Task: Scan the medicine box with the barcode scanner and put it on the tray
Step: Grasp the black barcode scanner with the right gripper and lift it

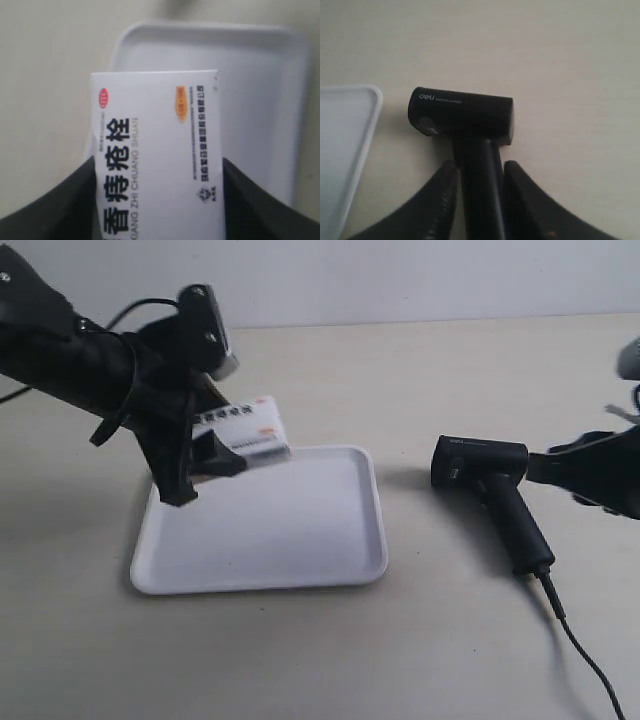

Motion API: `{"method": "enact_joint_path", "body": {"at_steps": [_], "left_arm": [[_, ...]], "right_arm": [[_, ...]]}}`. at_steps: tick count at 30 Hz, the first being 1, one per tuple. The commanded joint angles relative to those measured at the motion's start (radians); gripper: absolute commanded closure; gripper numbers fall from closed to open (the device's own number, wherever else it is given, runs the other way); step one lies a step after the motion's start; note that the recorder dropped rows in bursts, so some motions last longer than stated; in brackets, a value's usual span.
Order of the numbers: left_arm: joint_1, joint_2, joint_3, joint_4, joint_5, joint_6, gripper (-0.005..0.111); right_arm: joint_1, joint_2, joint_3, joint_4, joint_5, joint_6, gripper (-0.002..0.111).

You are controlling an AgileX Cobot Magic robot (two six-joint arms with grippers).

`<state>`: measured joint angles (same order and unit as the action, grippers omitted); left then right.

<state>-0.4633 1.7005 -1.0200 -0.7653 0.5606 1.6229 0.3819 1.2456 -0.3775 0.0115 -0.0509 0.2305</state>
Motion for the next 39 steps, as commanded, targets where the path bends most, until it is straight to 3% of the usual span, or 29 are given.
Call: {"method": "enact_joint_path", "body": {"at_steps": [1,3,6,21,23,25,29,33,39], "left_arm": [[-0.007,0.019,-0.015,-0.195,0.065,0.301,0.107],[-0.005,0.023,-0.010,-0.195,0.046,0.298,0.107],[-0.005,0.032,-0.003,-0.195,0.016,0.298,0.107],[-0.005,0.117,-0.003,-0.193,-0.014,0.308,0.107],[-0.005,0.117,-0.003,-0.193,-0.014,0.308,0.107],[-0.005,0.117,-0.003,-0.193,-0.014,0.308,0.107],[-0.005,0.120,-0.003,-0.193,-0.016,0.308,0.107],[-0.005,0.122,-0.003,-0.193,-0.026,0.310,0.107],[-0.004,0.122,-0.003,-0.181,-0.026,0.313,0.107]], "right_arm": [[0.014,0.217,-0.096,-0.017,-0.018,-0.003,0.048],[0.014,0.298,-0.133,-0.017,-0.020,-0.003,0.034],[0.026,0.380,-0.173,-0.019,-0.020,-0.021,0.025],[0.017,0.607,-0.290,-0.019,-0.080,-0.093,0.025],[0.011,0.619,-0.290,-0.019,-0.096,-0.095,0.031],[0.011,0.619,-0.290,-0.019,-0.097,-0.100,0.044],[0.011,0.604,-0.290,-0.019,-0.080,-0.106,0.081],[0.011,0.535,-0.290,-0.019,0.005,-0.152,0.107],[0.013,0.335,-0.290,-0.030,0.195,-0.282,0.108]]}}
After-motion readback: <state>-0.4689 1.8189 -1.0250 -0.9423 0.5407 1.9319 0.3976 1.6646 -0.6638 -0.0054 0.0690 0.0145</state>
